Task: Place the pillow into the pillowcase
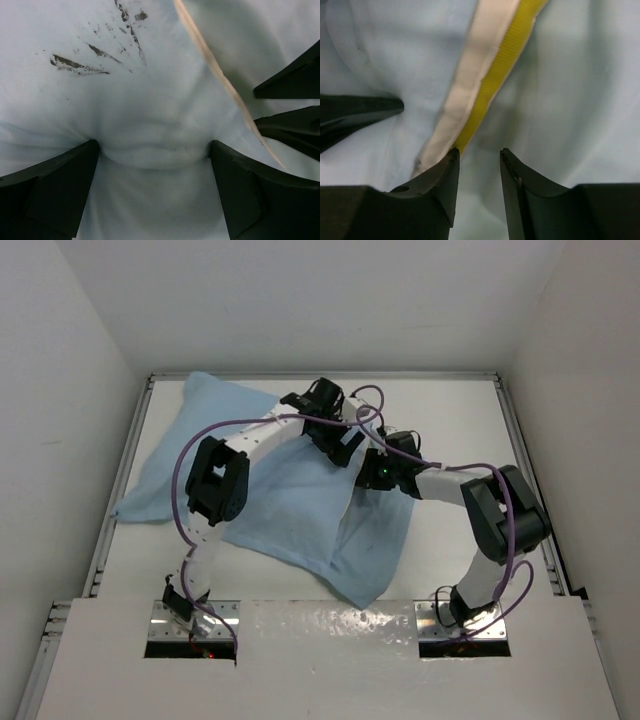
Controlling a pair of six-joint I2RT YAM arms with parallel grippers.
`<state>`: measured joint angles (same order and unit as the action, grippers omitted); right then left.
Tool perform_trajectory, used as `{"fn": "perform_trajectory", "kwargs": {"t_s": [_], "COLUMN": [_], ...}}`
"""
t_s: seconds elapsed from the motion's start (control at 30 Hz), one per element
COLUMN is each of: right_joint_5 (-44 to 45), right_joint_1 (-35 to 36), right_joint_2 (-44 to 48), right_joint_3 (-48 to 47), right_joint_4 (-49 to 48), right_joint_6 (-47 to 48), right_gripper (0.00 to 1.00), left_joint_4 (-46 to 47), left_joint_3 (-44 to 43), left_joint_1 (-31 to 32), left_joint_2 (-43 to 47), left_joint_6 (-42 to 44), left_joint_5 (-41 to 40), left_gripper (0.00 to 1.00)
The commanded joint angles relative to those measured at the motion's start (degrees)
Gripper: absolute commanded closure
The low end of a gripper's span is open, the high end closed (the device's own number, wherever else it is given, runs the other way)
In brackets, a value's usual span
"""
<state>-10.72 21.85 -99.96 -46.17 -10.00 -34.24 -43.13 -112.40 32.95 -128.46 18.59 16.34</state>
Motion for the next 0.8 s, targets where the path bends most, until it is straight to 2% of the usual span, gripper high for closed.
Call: {"fn": "perform_trajectory", "kwargs": {"t_s": [0.0, 0.03, 0.07, 0.1, 0.13, 0.3, 0.37, 0.5, 0.6, 0.77], "right_joint_5": [1.0, 1.7, 3.4, 4.3, 5.6, 10.6, 10.4, 7.3, 5.9, 5.6], "right_joint_1": [-0.5, -0.5, -0.6, -0.6, -0.5, -0.3, -0.1, 2.1, 2.8, 4.5], "right_joint_2": [3.3, 3.5, 3.7, 4.0, 4.2, 5.6, 5.8, 5.2, 3.5, -1.4], "right_joint_3": [1.1, 1.7, 2.3, 2.4, 2.5, 3.1, 3.4, 3.4, 1.9, 0.0], "right_joint_4": [1.6, 1.0, 0.9, 1.0, 1.3, -1.0, -4.2, -11.1, -13.2, -15.3], "right_joint_6": [0.7, -0.1, -0.5, -0.7, -1.1, -0.5, -0.5, -0.7, -1.4, -6.3], "right_gripper": [0.61, 0.6, 0.58, 0.57, 0.58, 0.73, 0.74, 0.58, 0.52, 0.39], "left_joint_4": [0.2, 0.0, -0.4, -1.2, -1.5, -1.2, -2.0, -2.9, -3.4, -2.5], "left_joint_3": [7.7, 8.6, 9.0, 9.0, 9.0, 6.8, 5.4, 6.6, 7.6, 6.1], "left_joint_1": [1.5, 1.3, 1.2, 0.9, -0.1, -3.9, -3.9, -3.9, -4.0, -4.2], "left_joint_2": [0.1, -0.2, -0.3, -0.4, 0.5, 9.5, 12.3, 19.0, 20.8, 21.6], "left_joint_6": [0.8, 1.5, 2.1, 3.1, 3.1, 3.7, 5.5, 8.0, 8.0, 2.7], "left_joint_5": [-1.5, -2.0, -2.6, -3.1, -3.1, 3.5, 5.4, 10.6, 14.8, 22.3], "left_gripper": [0.11, 0.26, 0.7, 0.91, 1.0, 1.0, 1.0, 1.0, 1.0, 1.0]}}
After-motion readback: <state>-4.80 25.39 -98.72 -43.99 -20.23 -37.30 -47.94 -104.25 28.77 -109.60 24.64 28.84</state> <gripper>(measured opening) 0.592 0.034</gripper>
